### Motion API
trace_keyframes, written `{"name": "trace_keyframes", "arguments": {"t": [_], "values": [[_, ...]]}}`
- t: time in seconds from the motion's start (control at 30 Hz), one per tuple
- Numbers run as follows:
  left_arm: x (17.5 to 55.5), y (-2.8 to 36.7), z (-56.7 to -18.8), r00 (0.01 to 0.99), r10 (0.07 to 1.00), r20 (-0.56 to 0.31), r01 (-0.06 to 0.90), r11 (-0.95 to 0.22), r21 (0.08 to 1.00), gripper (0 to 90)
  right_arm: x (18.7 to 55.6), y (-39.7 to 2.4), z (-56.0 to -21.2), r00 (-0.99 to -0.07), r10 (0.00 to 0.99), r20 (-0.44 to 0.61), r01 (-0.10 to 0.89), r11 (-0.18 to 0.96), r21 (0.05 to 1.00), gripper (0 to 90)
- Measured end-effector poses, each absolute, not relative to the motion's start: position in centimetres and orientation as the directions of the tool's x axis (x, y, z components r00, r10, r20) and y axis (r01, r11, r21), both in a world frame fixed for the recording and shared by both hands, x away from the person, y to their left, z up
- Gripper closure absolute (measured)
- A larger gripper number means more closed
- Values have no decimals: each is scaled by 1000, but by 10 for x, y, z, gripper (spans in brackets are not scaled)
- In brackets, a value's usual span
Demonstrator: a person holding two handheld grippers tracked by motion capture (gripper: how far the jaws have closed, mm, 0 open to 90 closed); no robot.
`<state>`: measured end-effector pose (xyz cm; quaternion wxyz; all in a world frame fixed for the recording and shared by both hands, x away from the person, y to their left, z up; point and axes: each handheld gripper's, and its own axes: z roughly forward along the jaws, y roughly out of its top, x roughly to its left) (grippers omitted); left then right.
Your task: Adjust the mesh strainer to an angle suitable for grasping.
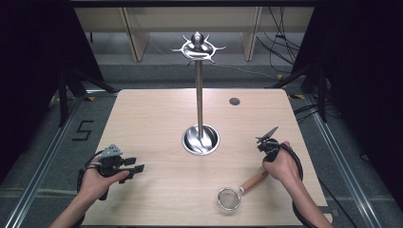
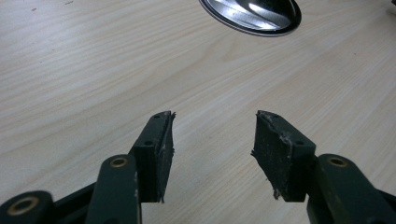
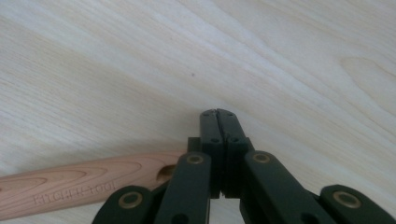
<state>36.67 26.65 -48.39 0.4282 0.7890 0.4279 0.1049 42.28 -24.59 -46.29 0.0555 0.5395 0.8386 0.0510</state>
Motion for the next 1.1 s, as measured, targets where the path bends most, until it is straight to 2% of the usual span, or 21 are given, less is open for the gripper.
{"name": "trace_keyframes", "arguments": {"t": [0.03, 0.1, 0.2, 0.27, 0.33, 0.43, 0.57, 0.73, 1.0, 1.1], "values": [[367, 267, -484, 616, 763, -195, 579, -272, 769, 463, 421, -250, -460, -402, 916, -12, 906, 400, 142, 900], [367, 266, -484, 611, 765, -204, 586, -264, 766, 463, 420, -253, -458, -399, 916, -30, 906, 400, 138, 900], [367, 266, -484, 619, 761, -194, 575, -271, 772, 463, 409, -259, -454, -385, 921, -54, 917, 389, 93, 900], [367, 266, -484, 618, 760, -200, 582, -272, 766, 463, 406, -259, -455, -405, 914, -34, 912, 406, 54, 900], [368, 266, -484, 618, 762, -193, 579, -276, 767, 463, 404, -257, -457, -406, 914, -13, 912, 406, 58, 900], [368, 266, -483, 627, 757, -182, 578, -295, 761, 463, 407, -250, -464, -439, 898, -35, 896, 441, 56, 900], [368, 266, -484, 620, 760, -193, 580, -279, 766, 463, 414, -245, -463, -428, 903, -41, 900, 430, 69, 900], [368, 266, -484, 620, 760, -194, 579, -277, 767, 463, 427, -230, -463, -443, 891, -97, 888, 451, 91, 900], [368, 266, -484, 620, 760, -196, 582, -278, 765, 463, 430, -221, -457, -451, 891, -57, 880, 454, 142, 900], [367, 267, -484, 617, 762, -196, 578, -270, 770, 463, 427, -227, -451, -436, 896, -76, 888, 443, 125, 900]]}}
